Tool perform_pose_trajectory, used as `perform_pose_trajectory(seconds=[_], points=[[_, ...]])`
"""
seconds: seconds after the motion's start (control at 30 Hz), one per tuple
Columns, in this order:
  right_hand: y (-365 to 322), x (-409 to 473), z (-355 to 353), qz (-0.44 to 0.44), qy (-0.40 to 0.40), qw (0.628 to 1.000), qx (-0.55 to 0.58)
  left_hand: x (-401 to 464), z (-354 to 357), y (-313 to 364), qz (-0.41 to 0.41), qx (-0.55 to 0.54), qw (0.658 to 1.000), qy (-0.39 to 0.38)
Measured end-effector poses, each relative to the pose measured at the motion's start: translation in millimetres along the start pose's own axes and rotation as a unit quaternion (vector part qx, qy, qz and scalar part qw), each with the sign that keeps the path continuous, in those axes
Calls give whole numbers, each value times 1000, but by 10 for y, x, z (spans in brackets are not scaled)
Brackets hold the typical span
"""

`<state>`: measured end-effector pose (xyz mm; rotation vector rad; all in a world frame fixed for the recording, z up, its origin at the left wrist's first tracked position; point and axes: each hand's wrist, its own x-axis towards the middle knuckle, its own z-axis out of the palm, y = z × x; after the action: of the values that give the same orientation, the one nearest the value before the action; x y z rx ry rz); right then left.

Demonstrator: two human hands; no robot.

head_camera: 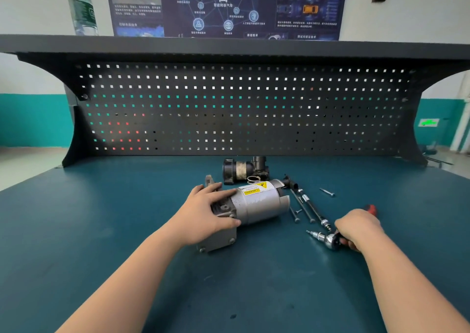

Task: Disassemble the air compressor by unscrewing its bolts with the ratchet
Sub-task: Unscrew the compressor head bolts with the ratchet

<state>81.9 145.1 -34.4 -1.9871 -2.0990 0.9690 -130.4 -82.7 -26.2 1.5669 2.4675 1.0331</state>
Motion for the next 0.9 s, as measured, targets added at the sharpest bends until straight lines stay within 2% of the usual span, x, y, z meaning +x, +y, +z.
perform_pose_trajectory(seconds=[0.07, 0.13, 0.23, 0.33, 0.43, 0.57, 0.63, 0.67, 0.73, 0.77, 0.8, 0.83, 0.9], points=[[48, 67, 10, -12, 21, 997, 73, 23, -3, 10, -1, -2, 1000, -2], [-13, 70, -18, -47, 89, 985, 142, 49, -10, 1, -1, 0, 1000, -2], [-106, -39, -31, -185, 180, 933, 249, 72, 11, -18, -10, -8, 1000, 2], [-326, -331, 120, -303, 122, 871, 366, 100, 100, 4, -20, -13, 1000, 19], [-456, -591, 352, -368, 31, 837, 404, 95, 145, 46, -26, -23, 999, 18], [-454, -718, 493, -389, -19, 824, 412, -60, 27, -11, 2, -48, 997, -64], [-452, -738, 511, -391, -13, 824, 410, -139, -56, 43, 4, -46, 996, -71], [-451, -744, 519, -395, -6, 824, 406, -171, -87, 117, 11, -34, 999, -25], [-454, -741, 532, -398, 7, 826, 399, -243, -147, 315, 13, -40, 989, 142], [-454, -736, 538, -396, 14, 829, 394, -281, -168, 433, -11, -84, 977, 198], [-454, -727, 541, -392, 20, 832, 392, -309, -164, 523, -52, -137, 967, 206], [-450, -715, 540, -388, 26, 834, 391, -341, -127, 594, -97, -195, 960, 175], [-449, -680, 539, -381, 38, 836, 393, -414, 52, 708, -190, -319, 927, 52]])
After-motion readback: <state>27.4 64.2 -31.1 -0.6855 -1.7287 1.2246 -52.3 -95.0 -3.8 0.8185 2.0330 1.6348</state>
